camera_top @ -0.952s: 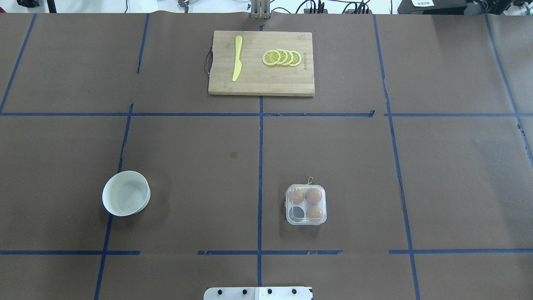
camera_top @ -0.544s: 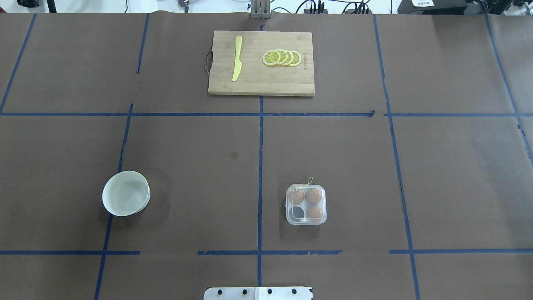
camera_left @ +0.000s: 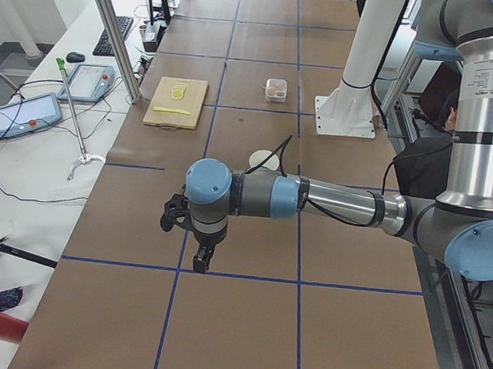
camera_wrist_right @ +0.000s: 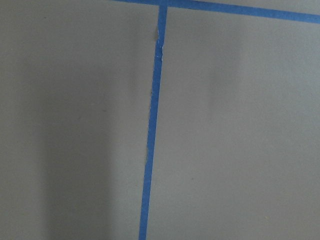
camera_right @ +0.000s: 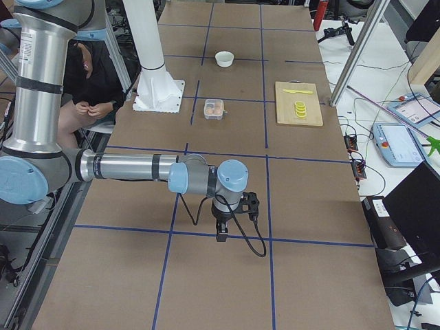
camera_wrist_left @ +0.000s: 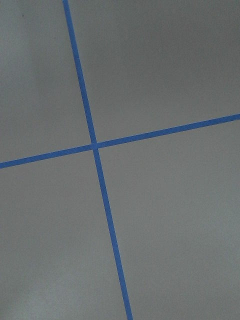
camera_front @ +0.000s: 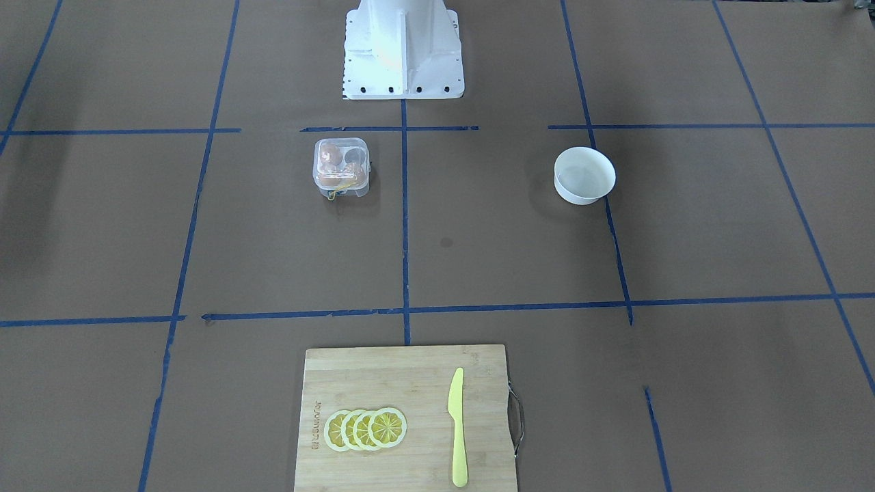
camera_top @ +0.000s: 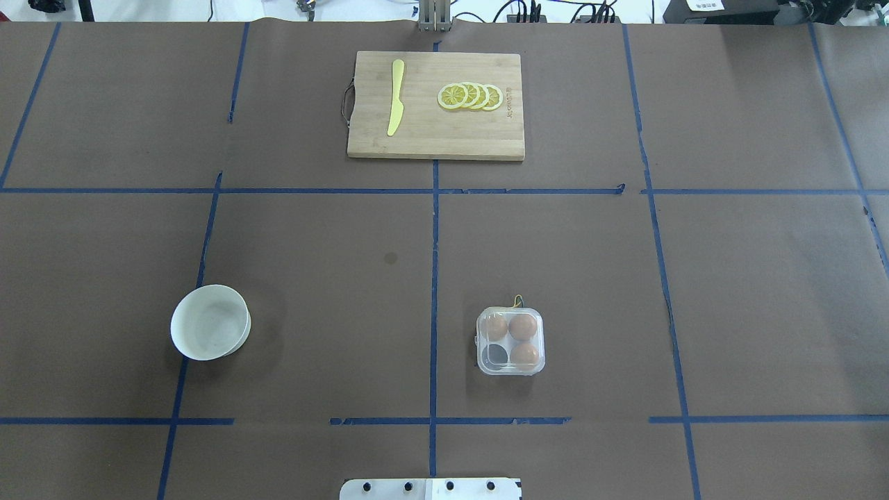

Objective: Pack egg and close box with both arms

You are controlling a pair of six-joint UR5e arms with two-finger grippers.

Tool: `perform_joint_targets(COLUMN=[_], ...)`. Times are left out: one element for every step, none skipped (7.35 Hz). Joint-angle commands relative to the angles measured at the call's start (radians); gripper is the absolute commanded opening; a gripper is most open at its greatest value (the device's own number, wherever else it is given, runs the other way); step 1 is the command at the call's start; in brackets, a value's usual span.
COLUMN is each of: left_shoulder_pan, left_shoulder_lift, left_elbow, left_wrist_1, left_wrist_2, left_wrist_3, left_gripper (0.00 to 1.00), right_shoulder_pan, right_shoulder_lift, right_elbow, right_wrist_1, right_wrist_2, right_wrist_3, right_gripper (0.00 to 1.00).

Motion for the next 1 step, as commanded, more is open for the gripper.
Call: perform_joint_targets(left_shoulder_pan=[0.000], left_shoulder_lift=[0.000], left_elbow=[0.000], left_wrist_1=[-0.002], left_wrist_2=[0.000], left_wrist_3=[0.000], left_gripper=[1.00], right_shoulder_pan=[0.000], right_shoulder_lift=[0.001], right_elbow=[0.001], right_wrist_1=[0.000], right_wrist_2=[0.000], right_wrist_3=[0.000], right_gripper=[1.00])
